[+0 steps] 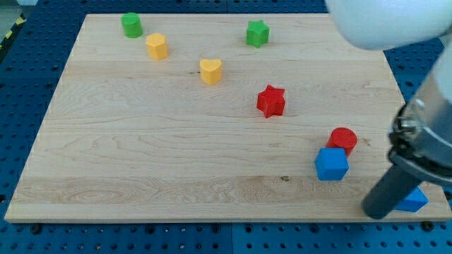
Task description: Move the blue cube diagonally left of the blue triangle
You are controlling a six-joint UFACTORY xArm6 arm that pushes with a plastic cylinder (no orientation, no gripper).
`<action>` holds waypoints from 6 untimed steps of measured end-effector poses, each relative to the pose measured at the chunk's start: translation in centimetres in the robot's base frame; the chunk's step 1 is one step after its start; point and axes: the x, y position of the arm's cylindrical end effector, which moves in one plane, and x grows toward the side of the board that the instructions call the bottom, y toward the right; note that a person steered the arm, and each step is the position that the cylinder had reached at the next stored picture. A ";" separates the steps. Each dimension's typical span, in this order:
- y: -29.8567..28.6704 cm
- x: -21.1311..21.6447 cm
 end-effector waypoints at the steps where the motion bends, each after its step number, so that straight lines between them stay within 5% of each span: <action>1: 4.3 0.0; 2: 5.9 0.0; 5: -12.7 -1.9; 6: -13.4 -4.7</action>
